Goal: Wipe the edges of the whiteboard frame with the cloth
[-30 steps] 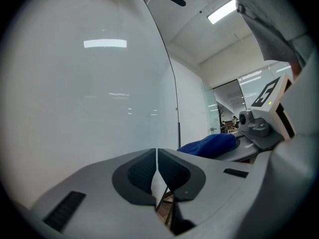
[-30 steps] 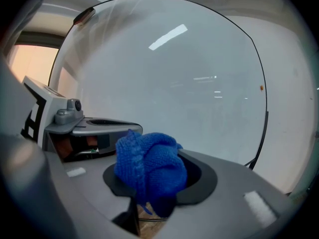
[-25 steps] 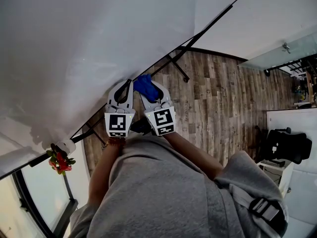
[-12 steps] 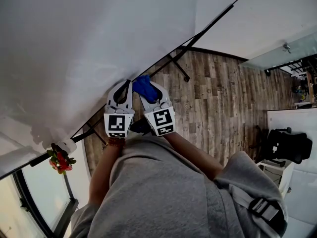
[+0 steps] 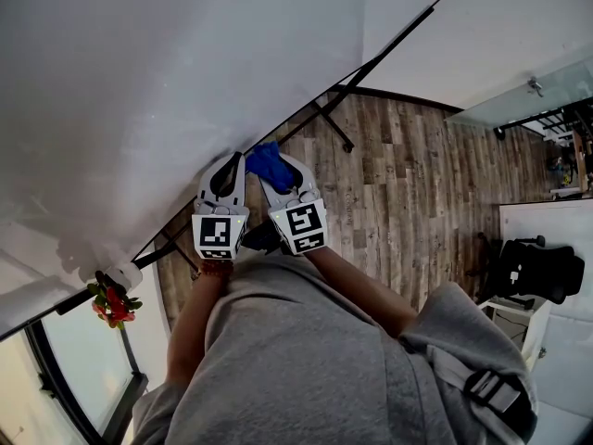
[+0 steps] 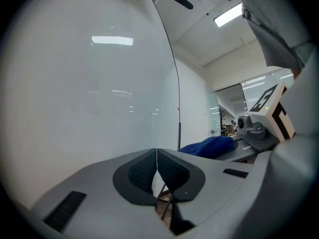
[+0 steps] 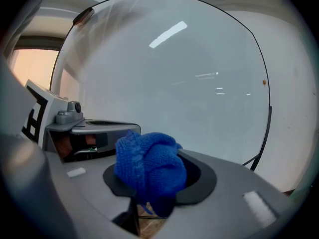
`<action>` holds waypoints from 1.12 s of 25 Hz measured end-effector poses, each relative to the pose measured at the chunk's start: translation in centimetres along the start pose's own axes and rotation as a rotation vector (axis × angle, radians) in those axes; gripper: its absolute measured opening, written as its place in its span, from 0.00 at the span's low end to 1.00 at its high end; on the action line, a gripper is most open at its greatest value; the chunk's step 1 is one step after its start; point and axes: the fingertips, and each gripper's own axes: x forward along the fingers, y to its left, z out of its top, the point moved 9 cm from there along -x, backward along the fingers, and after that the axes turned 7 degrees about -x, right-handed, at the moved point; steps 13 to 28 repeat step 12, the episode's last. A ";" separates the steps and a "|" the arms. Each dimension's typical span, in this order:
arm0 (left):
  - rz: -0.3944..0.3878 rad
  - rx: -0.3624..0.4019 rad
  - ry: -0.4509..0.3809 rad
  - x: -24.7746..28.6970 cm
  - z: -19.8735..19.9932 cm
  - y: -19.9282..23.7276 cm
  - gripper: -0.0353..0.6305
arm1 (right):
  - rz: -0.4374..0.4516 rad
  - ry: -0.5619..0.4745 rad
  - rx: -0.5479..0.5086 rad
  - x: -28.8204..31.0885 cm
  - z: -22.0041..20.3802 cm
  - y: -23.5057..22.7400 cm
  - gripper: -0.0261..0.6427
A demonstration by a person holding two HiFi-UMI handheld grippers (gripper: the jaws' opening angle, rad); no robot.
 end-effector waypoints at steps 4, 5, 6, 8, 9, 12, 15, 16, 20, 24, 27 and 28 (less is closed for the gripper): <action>-0.004 -0.015 0.006 -0.1 0.1 -0.1 0.07 | 0.006 0.009 0.012 -0.2 -0.4 0.1 0.27; -0.004 -0.024 0.007 -0.1 0.0 -0.1 0.07 | 0.007 0.011 0.019 -0.3 -0.4 0.2 0.27; -0.004 -0.029 0.006 -0.1 0.0 -0.2 0.07 | 0.008 0.011 0.025 -0.4 -0.4 0.2 0.27; -0.003 -0.034 0.005 -0.1 -0.2 -0.3 0.07 | 0.008 0.012 0.031 -0.6 -0.6 0.3 0.27; 0.000 -0.038 0.005 -0.1 -0.3 -0.3 0.07 | 0.008 0.012 0.032 -0.7 -0.7 0.2 0.27; 0.018 -0.056 0.008 0.0 -0.5 -0.5 0.07 | 0.009 0.009 0.035 -1.1 -1.0 -0.3 0.27; 0.018 -0.056 0.008 0.0 -0.5 -0.5 0.07 | 0.009 0.009 0.035 -1.1 -1.0 -0.3 0.27; 0.018 -0.056 0.008 0.0 -0.5 -0.5 0.07 | 0.009 0.009 0.035 -1.1 -1.0 -0.3 0.27; 0.018 -0.056 0.008 0.0 -0.5 -0.5 0.07 | 0.009 0.009 0.035 -1.1 -1.0 -0.3 0.27; 0.018 -0.056 0.008 0.0 -0.5 -0.5 0.07 | 0.009 0.009 0.035 -1.1 -1.0 -0.3 0.27; 0.018 -0.056 0.008 0.0 -0.5 -0.5 0.07 | 0.009 0.009 0.035 -1.1 -1.0 -0.3 0.27; 0.018 -0.056 0.008 0.0 -0.5 -0.5 0.07 | 0.009 0.009 0.035 -1.1 -1.0 -0.3 0.27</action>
